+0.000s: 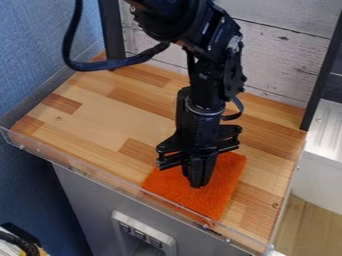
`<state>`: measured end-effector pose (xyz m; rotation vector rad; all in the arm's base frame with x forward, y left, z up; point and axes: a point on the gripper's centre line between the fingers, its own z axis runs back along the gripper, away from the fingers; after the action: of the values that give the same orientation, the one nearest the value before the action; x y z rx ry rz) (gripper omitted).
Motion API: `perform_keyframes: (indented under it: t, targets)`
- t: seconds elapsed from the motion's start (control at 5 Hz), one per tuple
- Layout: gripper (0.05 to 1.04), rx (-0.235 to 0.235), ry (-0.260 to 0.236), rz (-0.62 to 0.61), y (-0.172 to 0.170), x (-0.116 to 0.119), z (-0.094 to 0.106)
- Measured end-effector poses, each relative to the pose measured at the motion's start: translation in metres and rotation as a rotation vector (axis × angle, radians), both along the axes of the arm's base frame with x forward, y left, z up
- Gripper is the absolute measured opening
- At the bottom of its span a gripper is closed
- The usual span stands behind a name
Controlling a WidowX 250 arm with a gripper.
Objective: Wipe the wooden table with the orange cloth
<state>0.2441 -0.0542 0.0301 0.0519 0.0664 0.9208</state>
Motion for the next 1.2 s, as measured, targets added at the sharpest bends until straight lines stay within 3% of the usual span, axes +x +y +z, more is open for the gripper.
perform_keyframes:
  t: [0.4,0.6,1.0,1.2]
  targets:
    - [0.059,-0.063,0.015,-0.006,-0.004,0.008,-0.013]
    - [0.059,-0.095,-0.019,-0.021,-0.009,0.013,-0.015]
    - [0.059,-0.143,-0.073,-0.245,-0.011,0.028,-0.019]
    - [0.059,-0.148,-0.113,-0.4,-0.011,0.048,-0.02]
